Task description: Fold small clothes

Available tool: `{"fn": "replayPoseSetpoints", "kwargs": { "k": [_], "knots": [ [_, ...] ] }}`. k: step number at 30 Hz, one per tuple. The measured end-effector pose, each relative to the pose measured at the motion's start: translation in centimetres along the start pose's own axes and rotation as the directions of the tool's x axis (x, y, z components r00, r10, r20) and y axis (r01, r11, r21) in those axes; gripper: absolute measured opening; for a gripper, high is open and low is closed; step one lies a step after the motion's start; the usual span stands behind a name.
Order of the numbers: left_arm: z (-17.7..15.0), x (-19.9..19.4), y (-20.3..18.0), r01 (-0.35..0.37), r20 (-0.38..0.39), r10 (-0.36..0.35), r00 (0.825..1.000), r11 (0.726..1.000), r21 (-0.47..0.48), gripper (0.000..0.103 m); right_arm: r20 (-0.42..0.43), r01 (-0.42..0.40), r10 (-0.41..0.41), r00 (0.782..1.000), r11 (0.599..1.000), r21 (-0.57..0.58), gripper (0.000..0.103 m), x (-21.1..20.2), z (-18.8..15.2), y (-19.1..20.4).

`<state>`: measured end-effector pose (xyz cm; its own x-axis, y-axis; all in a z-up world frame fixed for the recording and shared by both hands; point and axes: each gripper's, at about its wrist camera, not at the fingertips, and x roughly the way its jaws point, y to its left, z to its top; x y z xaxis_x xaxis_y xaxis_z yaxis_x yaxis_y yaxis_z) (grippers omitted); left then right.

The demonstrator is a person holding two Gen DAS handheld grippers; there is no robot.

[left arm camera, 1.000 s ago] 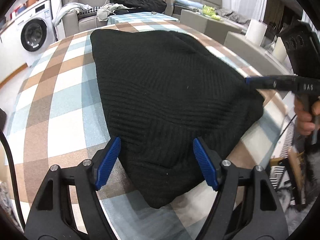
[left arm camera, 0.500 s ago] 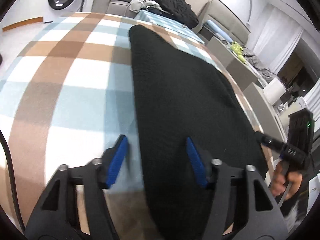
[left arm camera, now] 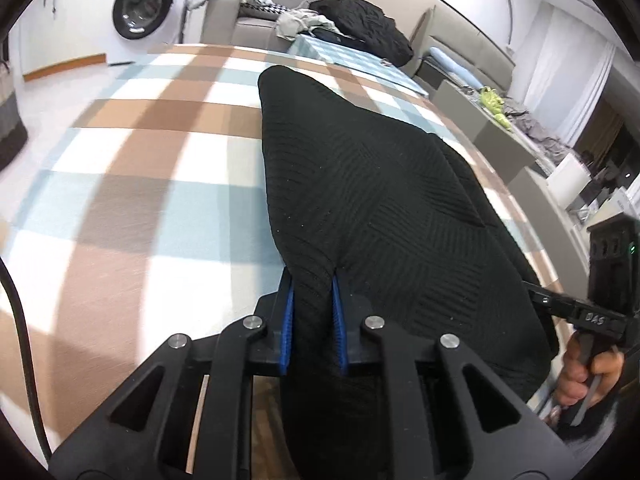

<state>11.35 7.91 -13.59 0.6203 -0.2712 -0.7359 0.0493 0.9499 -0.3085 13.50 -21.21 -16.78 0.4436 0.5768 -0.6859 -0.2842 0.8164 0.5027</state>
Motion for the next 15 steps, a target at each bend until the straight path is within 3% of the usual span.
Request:
{"fn": "replayPoseSetpoints", "kwargs": {
  "k": [3,7,10,15],
  "knots": [
    [-0.2,-1.1,2.0,0.005,-0.005,-0.006,1.000,1.000,-0.023,0.016,-0.050,-0.035,0.034,0.998,0.999,-0.033,0.036,0.5,-0.1,1.2],
    [0.2,-2.0,3.0,0.013,0.004,-0.013,1.000,0.999,-0.045,0.023,0.012,-0.036,0.036,0.999,0.999,0.003,0.037,0.0,0.9,0.8],
    [0.2,-2.3,2.7,0.014,0.012,-0.013,1.000,0.999,-0.030,0.034,0.016,-0.052,0.052,0.999,0.999,-0.011,0.037,0.6,1.9,1.0],
    [0.1,-3.0,2.8,0.015,0.017,-0.014,1.000,0.999,-0.038,0.037,0.042,-0.066,0.068,0.997,0.997,-0.038,0.037,1.1,3.5,1.7]
  ]
}}
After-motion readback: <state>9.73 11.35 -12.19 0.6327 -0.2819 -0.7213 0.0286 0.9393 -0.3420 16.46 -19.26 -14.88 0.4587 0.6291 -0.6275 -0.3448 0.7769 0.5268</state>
